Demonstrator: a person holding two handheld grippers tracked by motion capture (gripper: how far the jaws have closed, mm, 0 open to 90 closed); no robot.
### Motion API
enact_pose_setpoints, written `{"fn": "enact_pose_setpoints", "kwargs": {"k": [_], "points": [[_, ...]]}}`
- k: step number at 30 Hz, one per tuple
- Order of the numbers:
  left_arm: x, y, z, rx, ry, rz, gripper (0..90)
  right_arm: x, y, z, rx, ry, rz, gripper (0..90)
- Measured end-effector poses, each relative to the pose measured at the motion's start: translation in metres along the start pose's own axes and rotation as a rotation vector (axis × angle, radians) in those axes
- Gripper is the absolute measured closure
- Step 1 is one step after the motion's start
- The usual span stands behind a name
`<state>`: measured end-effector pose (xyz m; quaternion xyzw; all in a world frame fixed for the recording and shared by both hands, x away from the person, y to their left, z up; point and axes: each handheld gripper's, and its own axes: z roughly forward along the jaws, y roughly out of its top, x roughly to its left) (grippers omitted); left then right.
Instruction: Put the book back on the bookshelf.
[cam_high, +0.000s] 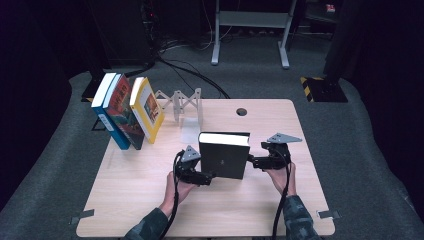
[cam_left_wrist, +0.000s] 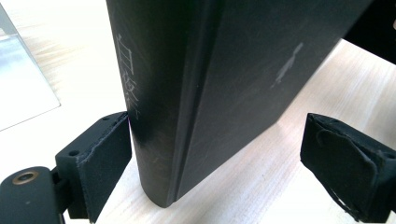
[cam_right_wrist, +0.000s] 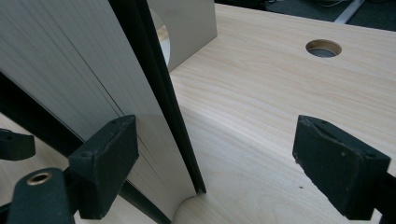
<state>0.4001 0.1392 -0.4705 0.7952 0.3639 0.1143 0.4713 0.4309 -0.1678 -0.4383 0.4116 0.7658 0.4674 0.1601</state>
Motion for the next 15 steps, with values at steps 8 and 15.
{"fn": "enact_pose_setpoints", "kwargs": {"k": [8,15], "points": [[0.009,0.005,-0.003,-0.032,-0.030,0.022,11.4,0.004,0.002,-0.001,0.010,-0.025,-0.018,13.0],[0.009,0.018,0.000,-0.046,-0.041,0.054,14.0,0.006,0.000,-0.003,0.003,-0.034,0.004,13.7]]}}
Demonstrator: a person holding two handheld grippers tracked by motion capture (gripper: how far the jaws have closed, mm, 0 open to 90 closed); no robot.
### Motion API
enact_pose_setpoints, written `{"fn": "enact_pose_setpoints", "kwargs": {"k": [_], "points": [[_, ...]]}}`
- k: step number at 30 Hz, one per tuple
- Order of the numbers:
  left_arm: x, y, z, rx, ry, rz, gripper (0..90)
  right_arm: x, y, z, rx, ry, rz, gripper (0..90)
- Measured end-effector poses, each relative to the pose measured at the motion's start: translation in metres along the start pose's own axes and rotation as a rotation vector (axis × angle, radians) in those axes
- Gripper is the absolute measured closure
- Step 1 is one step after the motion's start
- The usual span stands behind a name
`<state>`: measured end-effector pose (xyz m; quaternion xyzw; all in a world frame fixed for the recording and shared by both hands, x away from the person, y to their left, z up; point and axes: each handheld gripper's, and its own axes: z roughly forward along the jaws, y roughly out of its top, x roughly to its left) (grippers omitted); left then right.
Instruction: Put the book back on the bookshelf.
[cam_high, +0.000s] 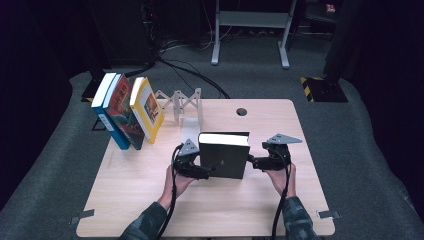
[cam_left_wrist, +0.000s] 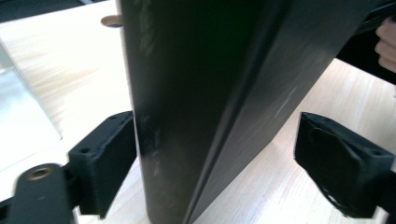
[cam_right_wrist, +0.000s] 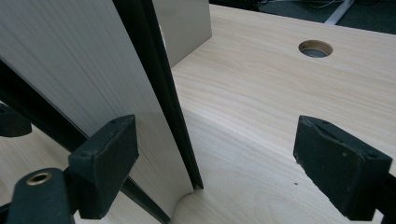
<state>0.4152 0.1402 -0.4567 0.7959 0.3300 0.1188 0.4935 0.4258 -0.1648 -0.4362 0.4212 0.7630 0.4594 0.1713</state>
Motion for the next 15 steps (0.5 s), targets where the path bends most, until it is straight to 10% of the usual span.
{"fn": "enact_pose_setpoints", "kwargs": {"k": [15], "points": [[-0.004,-0.008,-0.016,-0.022,0.004,0.026,15.8,-0.004,0.009,0.018,-0.008,0.010,0.022,12.6]]}}
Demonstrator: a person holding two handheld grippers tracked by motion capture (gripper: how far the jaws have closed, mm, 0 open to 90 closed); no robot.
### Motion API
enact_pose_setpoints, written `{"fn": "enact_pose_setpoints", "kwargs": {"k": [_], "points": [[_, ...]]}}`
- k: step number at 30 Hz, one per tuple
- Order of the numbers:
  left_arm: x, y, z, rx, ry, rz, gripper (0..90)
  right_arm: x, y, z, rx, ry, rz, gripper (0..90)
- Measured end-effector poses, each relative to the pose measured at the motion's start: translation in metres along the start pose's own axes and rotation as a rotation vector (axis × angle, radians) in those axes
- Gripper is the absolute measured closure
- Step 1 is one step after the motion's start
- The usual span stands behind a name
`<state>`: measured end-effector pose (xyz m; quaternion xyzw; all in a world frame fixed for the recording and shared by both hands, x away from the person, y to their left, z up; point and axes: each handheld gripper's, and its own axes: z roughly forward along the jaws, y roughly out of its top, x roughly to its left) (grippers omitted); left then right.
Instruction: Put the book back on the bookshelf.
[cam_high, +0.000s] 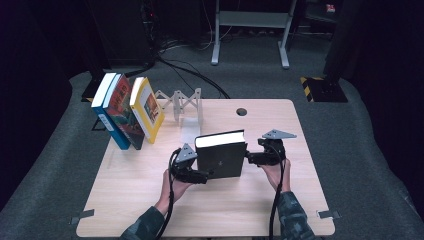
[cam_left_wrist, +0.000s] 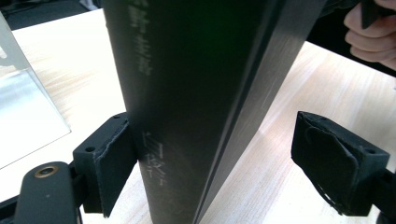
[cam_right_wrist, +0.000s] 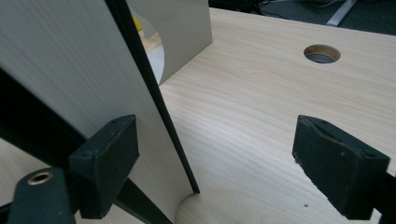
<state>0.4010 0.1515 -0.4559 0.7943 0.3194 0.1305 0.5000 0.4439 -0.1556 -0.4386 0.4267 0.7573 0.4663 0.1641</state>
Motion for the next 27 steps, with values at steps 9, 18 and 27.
{"fn": "enact_pose_setpoints", "kwargs": {"k": [9,18,27], "points": [[0.001,0.031,-0.012,-0.092,-0.011,0.080,24.6,-0.004,-0.006,-0.003,0.011,-0.008,0.010,11.1],[0.002,0.059,-0.015,-0.098,-0.030,0.188,28.9,-0.022,-0.026,-0.015,0.011,-0.042,0.053,11.7],[0.006,0.059,-0.020,-0.085,-0.086,0.227,46.1,-0.054,-0.064,-0.032,0.035,-0.095,0.156,12.3]]}}
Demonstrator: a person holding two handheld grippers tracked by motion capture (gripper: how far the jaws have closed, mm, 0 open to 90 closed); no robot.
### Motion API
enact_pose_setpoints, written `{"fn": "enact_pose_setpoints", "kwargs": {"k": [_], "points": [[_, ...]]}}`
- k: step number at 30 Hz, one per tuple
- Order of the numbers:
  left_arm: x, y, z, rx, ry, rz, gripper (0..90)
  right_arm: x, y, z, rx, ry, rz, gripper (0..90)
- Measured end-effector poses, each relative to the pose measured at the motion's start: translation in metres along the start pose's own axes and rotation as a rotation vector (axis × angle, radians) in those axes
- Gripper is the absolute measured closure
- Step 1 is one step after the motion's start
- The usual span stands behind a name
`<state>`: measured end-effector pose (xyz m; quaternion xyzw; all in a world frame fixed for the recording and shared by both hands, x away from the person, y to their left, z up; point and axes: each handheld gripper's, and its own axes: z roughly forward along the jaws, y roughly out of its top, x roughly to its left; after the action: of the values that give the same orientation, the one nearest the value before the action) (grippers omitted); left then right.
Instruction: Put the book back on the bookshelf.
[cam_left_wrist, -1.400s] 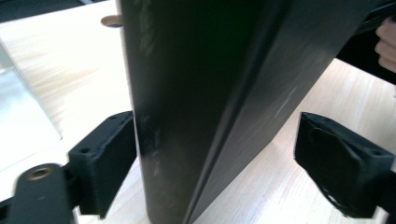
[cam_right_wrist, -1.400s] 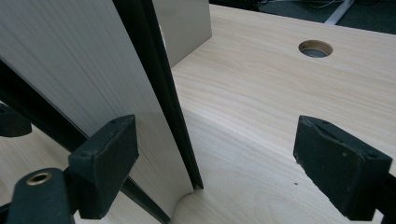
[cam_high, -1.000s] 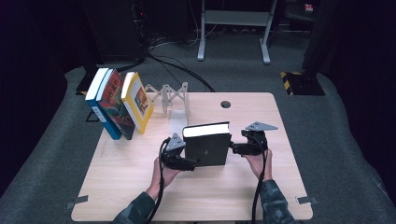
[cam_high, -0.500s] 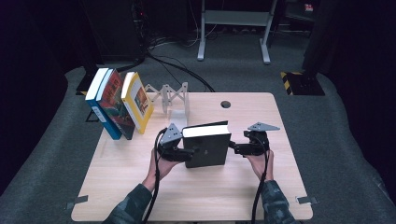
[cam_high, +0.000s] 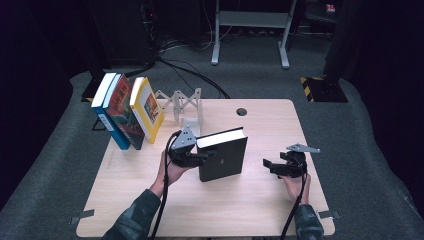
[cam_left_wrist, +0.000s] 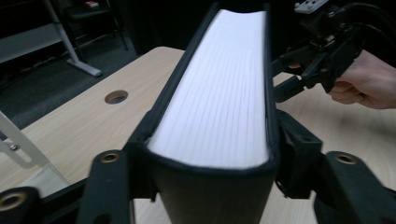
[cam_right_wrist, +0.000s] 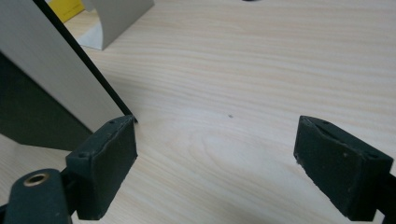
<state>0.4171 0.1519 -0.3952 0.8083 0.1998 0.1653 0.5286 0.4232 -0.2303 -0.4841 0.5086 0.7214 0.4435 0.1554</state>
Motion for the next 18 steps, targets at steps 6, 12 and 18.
{"fn": "enact_pose_setpoints", "kwargs": {"k": [6,12,18], "points": [[-0.006,0.001,-0.001,0.001,-0.005,-0.010,53.0,-0.009,-0.015,0.003,0.034,-0.028,0.030,12.4],[-0.007,-0.001,-0.006,0.004,0.079,-0.059,53.4,-0.011,-0.026,0.005,0.076,-0.142,-0.008,11.7],[-0.006,-0.003,-0.014,0.009,0.166,-0.104,53.2,-0.017,-0.035,0.006,0.088,-0.194,0.010,10.0]]}}
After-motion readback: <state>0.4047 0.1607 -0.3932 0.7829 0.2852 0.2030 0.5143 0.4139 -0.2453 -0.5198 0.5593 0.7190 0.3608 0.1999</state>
